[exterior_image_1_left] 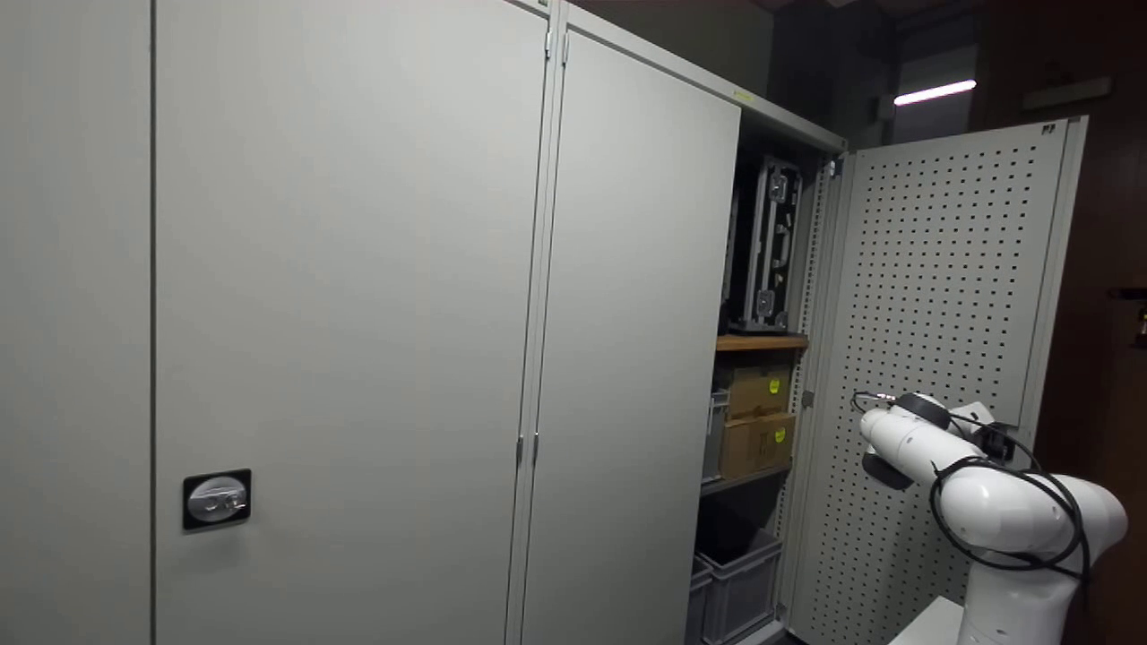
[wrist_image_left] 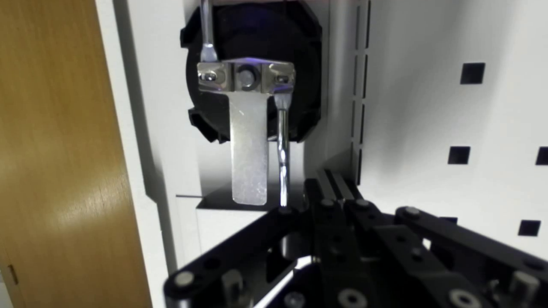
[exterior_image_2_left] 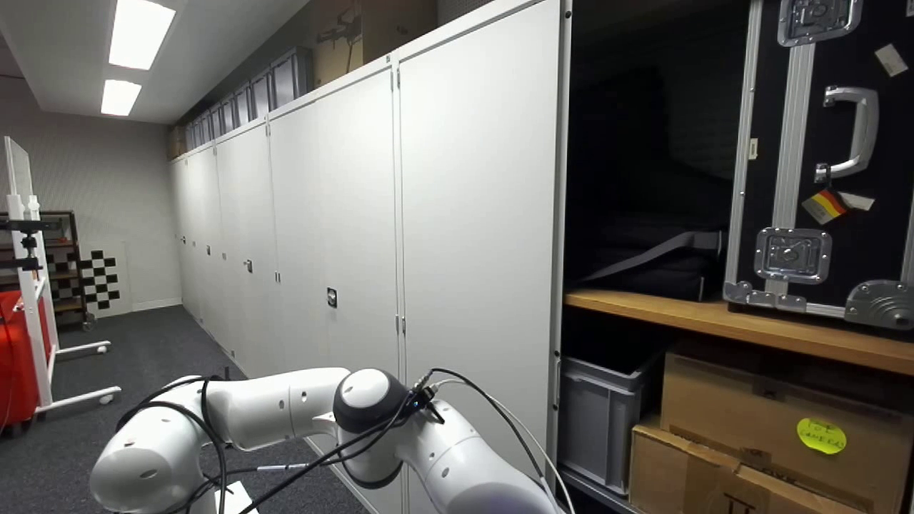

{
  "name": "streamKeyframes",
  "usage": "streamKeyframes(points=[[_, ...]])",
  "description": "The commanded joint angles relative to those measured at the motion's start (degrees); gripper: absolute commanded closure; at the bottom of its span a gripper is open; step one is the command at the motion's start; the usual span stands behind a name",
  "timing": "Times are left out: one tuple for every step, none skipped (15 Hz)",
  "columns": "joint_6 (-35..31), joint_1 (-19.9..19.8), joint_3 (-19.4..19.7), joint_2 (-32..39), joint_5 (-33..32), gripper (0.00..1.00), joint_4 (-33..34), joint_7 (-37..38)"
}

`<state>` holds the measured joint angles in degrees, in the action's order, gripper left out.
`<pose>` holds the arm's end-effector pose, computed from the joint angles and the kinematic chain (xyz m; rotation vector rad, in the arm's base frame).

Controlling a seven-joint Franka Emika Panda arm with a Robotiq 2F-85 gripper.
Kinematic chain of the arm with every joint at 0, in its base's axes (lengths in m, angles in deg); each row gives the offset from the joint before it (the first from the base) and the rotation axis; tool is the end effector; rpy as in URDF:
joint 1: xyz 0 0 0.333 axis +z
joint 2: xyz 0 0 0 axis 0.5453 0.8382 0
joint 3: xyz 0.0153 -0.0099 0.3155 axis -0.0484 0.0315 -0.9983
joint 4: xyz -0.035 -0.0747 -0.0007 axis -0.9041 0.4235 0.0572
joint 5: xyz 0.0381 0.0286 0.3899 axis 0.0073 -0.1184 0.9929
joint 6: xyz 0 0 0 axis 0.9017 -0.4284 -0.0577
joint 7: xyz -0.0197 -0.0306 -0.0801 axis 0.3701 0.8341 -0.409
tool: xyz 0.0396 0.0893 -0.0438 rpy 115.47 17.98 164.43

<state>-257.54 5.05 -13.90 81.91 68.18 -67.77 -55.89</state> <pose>0.2760 -0.7030 0.3000 1.1609 -1.2835 1.1347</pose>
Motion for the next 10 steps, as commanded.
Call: streamKeyframes(points=[[-2.0, -1.0, 2.6, 0.0, -1.3, 1.0, 6.5, 0.7], [-2.0, -0.7, 2.6, 0.0, -1.3, 1.0, 6.3, 0.7], [-2.0, -0.3, 2.6, 0.0, -1.2, 1.0, 6.1, 0.8], [-2.0, 0.0, 2.5, 0.0, -1.3, 1.0, 5.8, 0.8], [-2.0, 0.5, 2.5, 0.0, -1.2, 1.0, 5.5, 0.8], [-1.9, 0.9, 2.4, 0.0, -1.2, 1.0, 5.2, 0.9], [-1.9, 1.5, 2.5, 0.0, -1.1, 1.0, 4.7, 0.9], [-1.9, 1.9, 2.4, 0.0, -1.0, 1.0, 4.5, 0.9], [-1.9, 2.5, 2.5, 0.0, -0.8, 1.0, 4.0, 1.0], [-1.9, 3.0, 2.5, 0.0, -0.7, 1.0, 3.6, 1.0]])
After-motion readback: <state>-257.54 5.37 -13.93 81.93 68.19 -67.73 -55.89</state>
